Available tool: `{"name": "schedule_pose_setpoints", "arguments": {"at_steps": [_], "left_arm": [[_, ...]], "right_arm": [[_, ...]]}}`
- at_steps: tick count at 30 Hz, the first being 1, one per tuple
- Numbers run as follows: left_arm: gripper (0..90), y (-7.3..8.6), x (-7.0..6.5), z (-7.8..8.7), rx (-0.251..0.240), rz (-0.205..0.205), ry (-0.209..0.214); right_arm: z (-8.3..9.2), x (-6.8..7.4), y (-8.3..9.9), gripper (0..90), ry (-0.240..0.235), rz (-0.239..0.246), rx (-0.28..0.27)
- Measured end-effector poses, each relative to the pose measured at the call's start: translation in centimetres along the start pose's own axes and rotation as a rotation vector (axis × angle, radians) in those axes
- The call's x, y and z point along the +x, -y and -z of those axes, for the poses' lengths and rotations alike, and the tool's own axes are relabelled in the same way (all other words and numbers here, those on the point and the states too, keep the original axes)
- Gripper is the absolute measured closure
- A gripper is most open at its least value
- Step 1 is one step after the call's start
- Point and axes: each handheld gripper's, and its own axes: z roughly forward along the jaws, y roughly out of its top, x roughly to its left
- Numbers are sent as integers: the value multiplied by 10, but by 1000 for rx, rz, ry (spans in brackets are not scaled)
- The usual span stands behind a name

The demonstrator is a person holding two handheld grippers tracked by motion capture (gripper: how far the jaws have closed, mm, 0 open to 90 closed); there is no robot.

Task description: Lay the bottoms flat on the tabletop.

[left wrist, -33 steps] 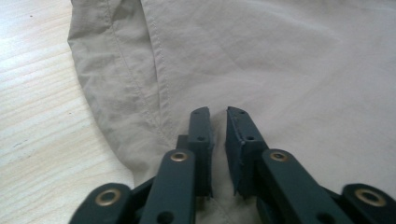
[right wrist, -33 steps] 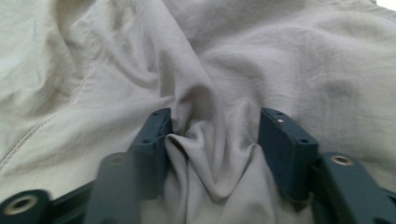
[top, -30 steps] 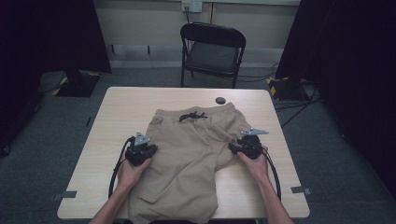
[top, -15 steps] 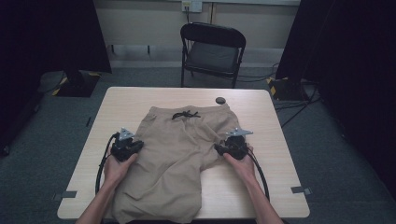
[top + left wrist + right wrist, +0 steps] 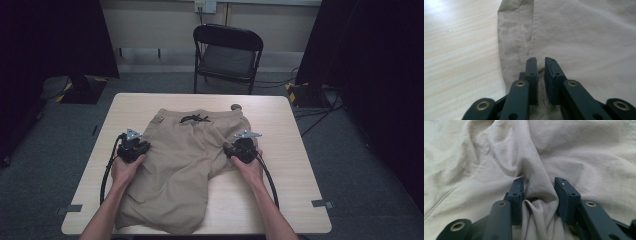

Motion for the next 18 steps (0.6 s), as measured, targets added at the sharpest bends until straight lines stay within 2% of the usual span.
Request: {"name": "schedule_pose_setpoints", "arguments": {"at_steps": [1, 3, 5, 6, 9, 10, 12, 13, 14, 15, 18], "left_arm": [[744, 0, 0, 0, 3, -5, -6], [670, 1, 0, 2, -1, 13, 21], [641, 1, -1, 5, 13, 15, 48], [622, -1, -4, 8, 8, 10, 51], [590, -10, -15, 20, -43, -1, 81], [574, -14, -20, 24, -59, 9, 100], [541, -19, -35, 31, -73, -14, 151], [538, -22, -42, 34, -68, -38, 169], [529, -23, -49, 36, -61, -44, 181], [523, -25, -59, 38, -60, -47, 220], [521, -31, -84, 43, -79, -96, 281]], "right_arm": [[-1, -1, -2, 587, -3, 3, 10], [0, -2, -4, 532, -21, 0, 15], [4, -2, -2, 487, -43, -3, 3], [9, -1, -2, 465, -51, 9, -9], [30, -6, -4, 410, -68, 5, -55], [37, -8, -5, 387, -60, 1, -76], [50, -12, -4, 350, -51, 10, -92], [55, -15, -3, 337, -45, 5, -86], [59, -18, 0, 329, -41, 2, -85], [62, -21, 3, 325, -35, -1, -85], [68, -33, 18, 310, -13, -19, -68]]}}
